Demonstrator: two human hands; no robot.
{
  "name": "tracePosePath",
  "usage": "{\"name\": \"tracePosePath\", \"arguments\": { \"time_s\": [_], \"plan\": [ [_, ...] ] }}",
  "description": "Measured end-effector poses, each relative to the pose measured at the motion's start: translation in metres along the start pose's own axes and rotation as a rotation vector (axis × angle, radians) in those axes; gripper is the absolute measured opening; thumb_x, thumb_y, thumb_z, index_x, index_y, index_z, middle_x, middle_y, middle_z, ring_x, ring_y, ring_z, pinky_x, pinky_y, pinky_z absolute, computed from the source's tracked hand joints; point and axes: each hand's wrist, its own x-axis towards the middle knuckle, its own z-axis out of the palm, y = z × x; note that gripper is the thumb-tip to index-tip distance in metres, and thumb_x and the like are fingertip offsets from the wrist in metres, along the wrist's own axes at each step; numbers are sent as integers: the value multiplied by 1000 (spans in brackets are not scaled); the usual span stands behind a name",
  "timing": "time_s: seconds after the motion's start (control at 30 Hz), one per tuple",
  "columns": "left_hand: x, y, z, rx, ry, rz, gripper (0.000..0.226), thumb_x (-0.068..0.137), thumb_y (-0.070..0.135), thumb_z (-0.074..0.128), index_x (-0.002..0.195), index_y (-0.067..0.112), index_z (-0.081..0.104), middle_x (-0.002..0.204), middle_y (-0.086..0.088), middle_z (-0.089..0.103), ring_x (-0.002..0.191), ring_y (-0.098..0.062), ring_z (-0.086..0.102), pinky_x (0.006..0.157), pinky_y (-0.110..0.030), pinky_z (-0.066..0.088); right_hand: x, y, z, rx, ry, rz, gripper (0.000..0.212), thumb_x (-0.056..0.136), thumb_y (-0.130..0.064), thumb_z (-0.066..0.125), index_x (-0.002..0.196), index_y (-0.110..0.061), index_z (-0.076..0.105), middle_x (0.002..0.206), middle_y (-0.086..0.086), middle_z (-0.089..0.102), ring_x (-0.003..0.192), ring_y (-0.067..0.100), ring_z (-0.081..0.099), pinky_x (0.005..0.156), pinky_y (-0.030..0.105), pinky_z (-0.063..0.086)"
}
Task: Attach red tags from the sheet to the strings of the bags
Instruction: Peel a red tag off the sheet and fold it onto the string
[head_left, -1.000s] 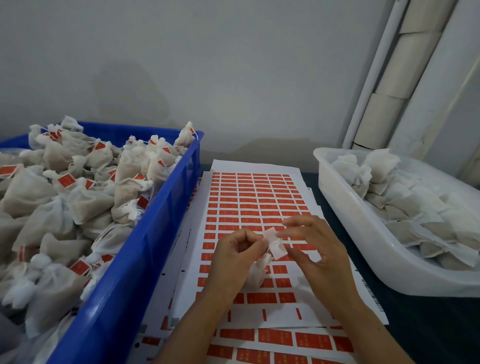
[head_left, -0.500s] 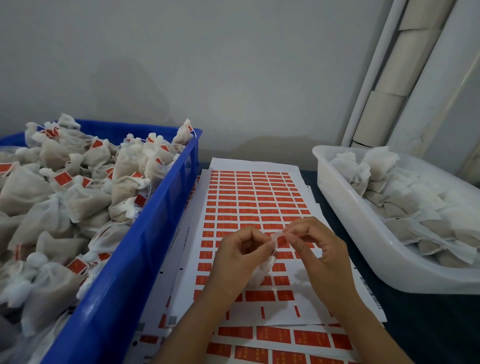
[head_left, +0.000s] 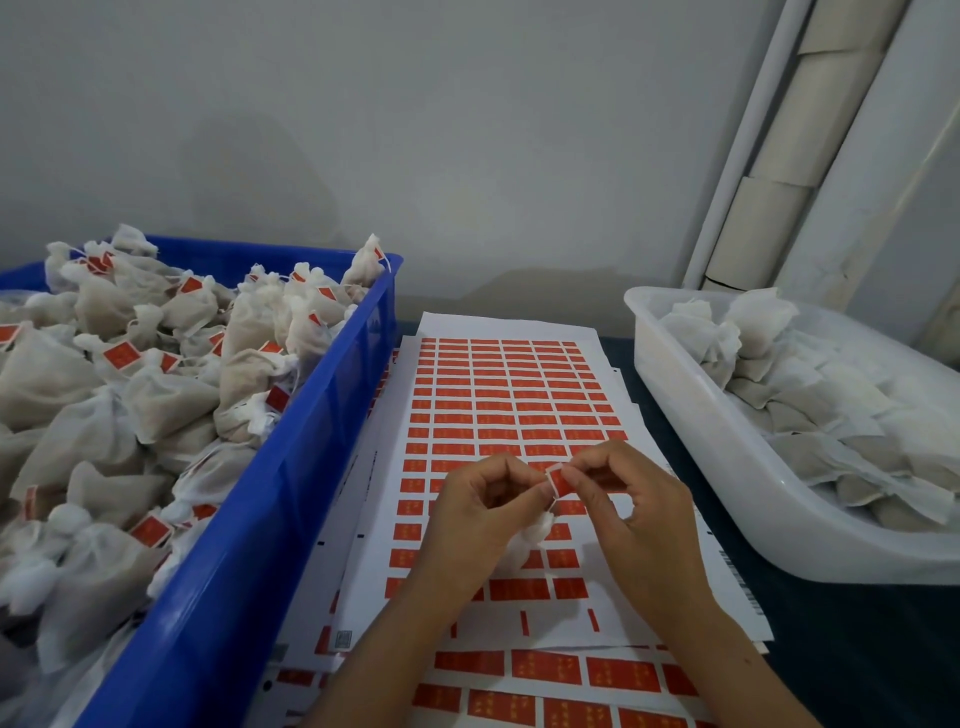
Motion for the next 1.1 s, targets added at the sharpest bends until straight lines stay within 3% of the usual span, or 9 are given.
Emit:
{"name": "tracePosePath", "arguments": {
  "time_s": [0.2,0.37,0.5,0.7,0.8,0.9,0.93,1.03,1.1],
  "plan": [
    [0,1,-1,-30,-24,14,13,82,11,65,75,21,67,74,7,69,80,-14,65,79,-23,51,0,-2,0,-15,1,-2,17,78,-27,57,86,-14,65,83,-13,61,73,0,58,73,12,43],
    [-1,1,-1,-84,-59,1,17,86,7,59,74,17,66,68,10,66,78,-13,65,83,-29,52,-1,-3,0,-29,10,-20,18,77,-26,59,87,-13,66,84,-13,60,73,-3,56,73,11,41],
    [-2,-1,1,-62,-66,20,4,82,13,65,79,15,66,77,4,71,80,-13,68,80,-23,54,-1,-2,-1,-54,9,-67,17,78,-26,61,86,-12,67,82,-7,65,70,-2,56,71,10,41],
    [-2,-2,1,5,-39,11,12,82,12,66,73,20,67,74,3,71,75,-12,68,72,-16,53,-1,-2,1,-128,49,-115,18,75,-27,62,84,-13,68,80,-1,69,71,3,58,70,16,47],
    [0,-4,-1,-40,-39,14,11,82,11,65,73,16,68,72,2,71,73,-14,68,74,-21,54,-1,-7,4,-53,35,21,13,83,-40,55,93,-34,57,88,-19,61,75,-2,57,77,19,49],
    [1,-5,-2,-35,-34,12,11,82,10,65,73,15,68,70,2,71,72,-14,67,73,-23,54,0,-7,9,61,-76,243,42,80,-56,47,119,-39,44,101,-25,54,89,-3,57,81,15,46],
    [1,-6,-3,-33,-38,15,12,83,10,65,72,15,68,70,2,70,71,-13,67,71,-21,54,1,-6,9,96,-101,268,41,78,-54,47,115,-37,48,102,-23,56,91,-2,57,82,16,47],
    [1,-8,-3,-32,-57,15,13,84,8,63,73,13,68,68,3,70,68,-11,66,67,-17,52,1,-3,7,238,-119,281,9,84,-34,56,87,-26,59,87,-10,63,83,5,61,80,22,52],
    [2,-9,-3,-10,-65,19,12,84,9,62,74,13,67,68,4,69,65,-6,64,63,-16,49,1,0,7,290,-116,286,8,87,-20,59,80,-16,61,77,-2,64,75,9,62,75,22,53]
  ]
}}
